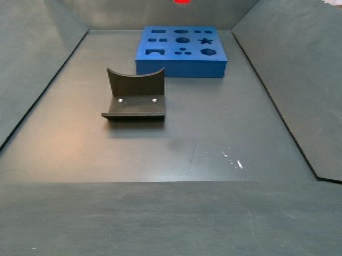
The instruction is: Insert the hexagon object.
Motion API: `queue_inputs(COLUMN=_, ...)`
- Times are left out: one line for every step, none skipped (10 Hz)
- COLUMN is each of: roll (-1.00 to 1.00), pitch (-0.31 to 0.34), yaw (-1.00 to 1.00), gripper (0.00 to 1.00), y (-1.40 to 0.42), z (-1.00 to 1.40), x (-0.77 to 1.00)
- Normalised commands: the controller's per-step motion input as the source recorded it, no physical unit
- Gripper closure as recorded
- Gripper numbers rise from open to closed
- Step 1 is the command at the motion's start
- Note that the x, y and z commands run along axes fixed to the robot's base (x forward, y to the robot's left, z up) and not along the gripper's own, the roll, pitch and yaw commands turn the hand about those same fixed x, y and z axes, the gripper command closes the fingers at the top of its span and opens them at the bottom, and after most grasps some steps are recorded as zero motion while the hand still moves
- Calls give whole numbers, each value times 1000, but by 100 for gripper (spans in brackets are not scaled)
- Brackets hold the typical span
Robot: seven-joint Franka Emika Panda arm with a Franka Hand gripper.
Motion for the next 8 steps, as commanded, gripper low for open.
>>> queue_inputs(roll=-83, pitch=0, yaw=-543, gripper=100, y=346, z=-134, x=-203)
queue_inputs(roll=-131, pitch=0, yaw=-443, gripper=100, y=409, z=-140, x=-226)
queue_inputs(roll=-160, pitch=-9, yaw=-394, gripper=100, y=431, z=-134, x=-229)
queue_inputs(roll=-221, pitch=-20, yaw=-306, gripper=100, y=483, z=-163, x=-254)
queue_inputs(roll=-293, pitch=-37, yaw=-269, gripper=100, y=469, z=-200, x=-257)
queue_inputs(roll=-370, pitch=-53, yaw=-317, gripper=100, y=360, z=-269, x=-257)
queue_inputs(roll=-417, pitch=-99, yaw=-434, gripper=100, y=177, z=-271, x=-206)
queue_inputs(roll=-410, pitch=-101, yaw=-477, gripper=100, y=129, z=-269, x=-189)
